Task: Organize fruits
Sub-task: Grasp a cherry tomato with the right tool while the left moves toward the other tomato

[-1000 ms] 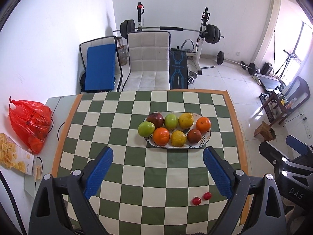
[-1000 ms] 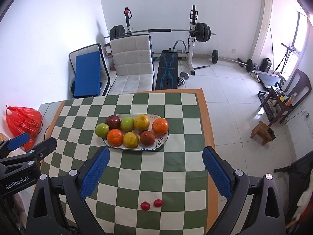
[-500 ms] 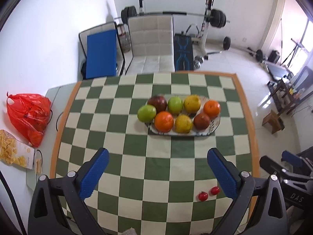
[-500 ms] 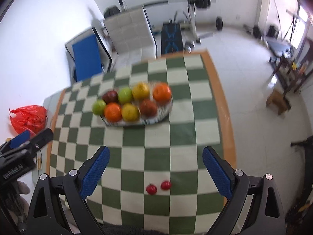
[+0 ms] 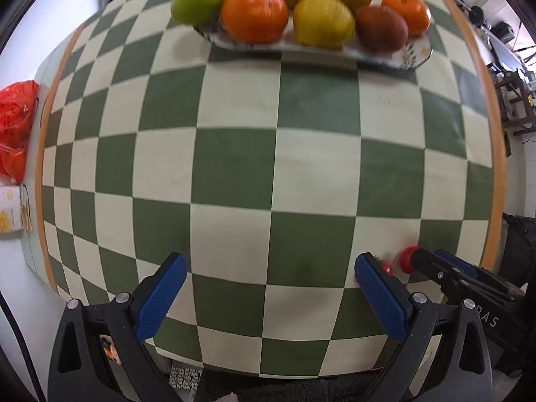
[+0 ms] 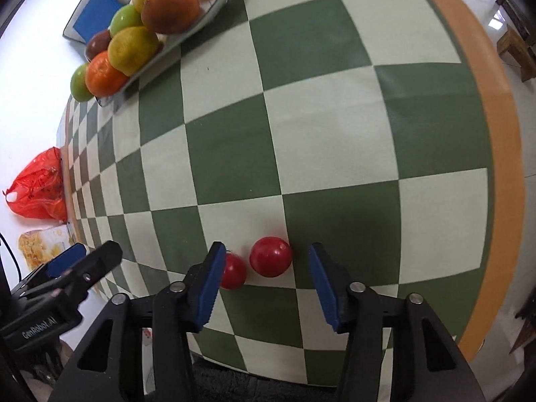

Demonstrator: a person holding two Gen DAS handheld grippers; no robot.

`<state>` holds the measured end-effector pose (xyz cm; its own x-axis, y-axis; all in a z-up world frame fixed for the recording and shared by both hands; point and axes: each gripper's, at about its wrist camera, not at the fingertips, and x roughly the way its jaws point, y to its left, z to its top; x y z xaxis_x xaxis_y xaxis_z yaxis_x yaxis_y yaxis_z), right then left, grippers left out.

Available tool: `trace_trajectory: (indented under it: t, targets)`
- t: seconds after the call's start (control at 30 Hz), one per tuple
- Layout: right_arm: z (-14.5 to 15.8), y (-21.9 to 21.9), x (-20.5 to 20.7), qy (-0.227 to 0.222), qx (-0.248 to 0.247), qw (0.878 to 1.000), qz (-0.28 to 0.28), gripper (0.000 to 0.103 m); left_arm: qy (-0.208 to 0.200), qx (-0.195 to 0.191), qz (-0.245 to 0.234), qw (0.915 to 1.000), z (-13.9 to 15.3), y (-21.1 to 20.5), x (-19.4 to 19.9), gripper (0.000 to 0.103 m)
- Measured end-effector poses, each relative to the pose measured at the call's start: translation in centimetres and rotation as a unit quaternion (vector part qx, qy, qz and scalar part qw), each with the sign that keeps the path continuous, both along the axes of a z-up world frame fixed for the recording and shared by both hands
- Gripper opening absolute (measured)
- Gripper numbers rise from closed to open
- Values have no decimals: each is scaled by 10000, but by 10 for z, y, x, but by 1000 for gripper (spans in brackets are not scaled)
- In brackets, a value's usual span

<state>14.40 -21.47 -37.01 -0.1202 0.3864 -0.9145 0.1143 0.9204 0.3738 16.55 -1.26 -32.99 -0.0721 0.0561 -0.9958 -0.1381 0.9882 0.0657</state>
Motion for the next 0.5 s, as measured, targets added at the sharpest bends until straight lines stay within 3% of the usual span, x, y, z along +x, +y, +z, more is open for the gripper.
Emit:
trace_trajectory:
  t: [0.03,0.1,0.3,0.5]
  targets:
    - [-5,2,-1,31,9,10000,38,48,68,-7,23,10000,-5,-1,-3,103]
    - [-13,5,-1,92,52,9999,124,34,136,-12,63,9999,-11,-2,-7,103]
    - [-10,-1,-9,-135,44,9997,202,32,247,-168,105,9995,-17,-14,-15,103]
    - [16,-41,-8,-293,28,9994,-186,32,304,-426,-493,9974,-28,-60,-19,98]
